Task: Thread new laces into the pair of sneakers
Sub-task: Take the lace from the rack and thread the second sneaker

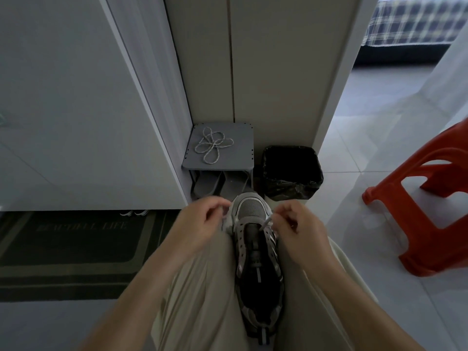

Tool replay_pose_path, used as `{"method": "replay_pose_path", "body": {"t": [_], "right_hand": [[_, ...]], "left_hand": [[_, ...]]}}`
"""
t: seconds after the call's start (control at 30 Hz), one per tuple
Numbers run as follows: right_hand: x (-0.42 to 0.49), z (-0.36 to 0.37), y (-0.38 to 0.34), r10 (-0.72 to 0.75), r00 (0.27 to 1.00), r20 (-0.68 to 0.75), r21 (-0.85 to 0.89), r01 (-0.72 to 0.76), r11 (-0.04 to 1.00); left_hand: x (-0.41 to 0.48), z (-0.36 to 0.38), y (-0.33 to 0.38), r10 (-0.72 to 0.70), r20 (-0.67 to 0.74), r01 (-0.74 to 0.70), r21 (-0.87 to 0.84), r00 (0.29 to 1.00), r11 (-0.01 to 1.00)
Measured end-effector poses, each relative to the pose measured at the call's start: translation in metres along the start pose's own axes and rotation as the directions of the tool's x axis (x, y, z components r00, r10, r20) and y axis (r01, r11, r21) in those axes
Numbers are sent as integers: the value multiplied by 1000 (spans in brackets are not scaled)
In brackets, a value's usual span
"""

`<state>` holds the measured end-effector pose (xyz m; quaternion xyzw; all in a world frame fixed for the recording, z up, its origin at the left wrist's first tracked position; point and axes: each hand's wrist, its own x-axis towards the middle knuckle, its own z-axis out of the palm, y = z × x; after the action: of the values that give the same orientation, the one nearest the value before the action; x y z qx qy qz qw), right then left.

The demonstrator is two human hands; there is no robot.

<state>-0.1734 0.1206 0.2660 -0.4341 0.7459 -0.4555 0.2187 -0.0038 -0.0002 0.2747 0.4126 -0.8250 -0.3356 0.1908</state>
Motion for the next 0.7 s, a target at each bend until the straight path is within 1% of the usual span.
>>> {"method": "replay_pose_path", "body": {"t": [0.07,0.1,0.13,0.17,0.2,0.23,0.27,0.3,0.33,0.37,0.4,0.43,0.47,0.57,0.63,0.7], "right_hand": [[6,1,-6,-65,997,46,77,61,995],[9,2,-10,-121,990,70,81,115,990],[11,3,-13,-175,980,92,59,170,984],[13,4,-18,-222,968,115,40,219,975],[14,4,-20,-242,961,132,61,235,970],[16,3,-22,-229,964,136,126,212,969],[18,1,-21,-182,975,126,219,151,964],[21,-2,-17,-136,983,123,256,101,962],[23,-4,-11,-112,984,139,216,81,973],[23,-4,-3,-120,974,190,67,109,992],[21,-2,5,-122,958,260,-98,152,984],[18,2,11,-145,943,300,-208,213,955],[15,7,15,-166,945,280,-240,237,942],[12,17,10,-211,973,97,-141,224,964],[14,21,4,-261,963,68,-117,268,956],[13,25,2,-238,967,88,-162,250,955]], "left_hand": [[-3,12,12,69,90,-71,21,994,997],[-3,19,18,101,116,-108,55,988,993],[-2,26,22,130,124,-142,90,984,986],[-1,32,26,153,104,-165,124,983,978],[0,36,29,163,62,-171,140,985,975],[1,38,29,158,12,-158,131,987,979],[1,40,27,143,-37,-139,96,989,986],[0,40,24,126,-81,-122,46,989,991],[-1,40,22,108,-121,-110,-6,987,994],[-3,39,21,96,-151,-105,-55,984,993],[-6,39,21,93,-172,-110,-90,981,990],[-7,37,22,100,-193,-124,-115,976,986],[-9,35,25,111,-218,-142,-135,970,981],[-11,26,34,140,-271,-189,-164,952,968],[-13,16,35,145,-299,-206,-183,943,961],[-16,2,35,139,-356,-231,-230,924,945]]}}
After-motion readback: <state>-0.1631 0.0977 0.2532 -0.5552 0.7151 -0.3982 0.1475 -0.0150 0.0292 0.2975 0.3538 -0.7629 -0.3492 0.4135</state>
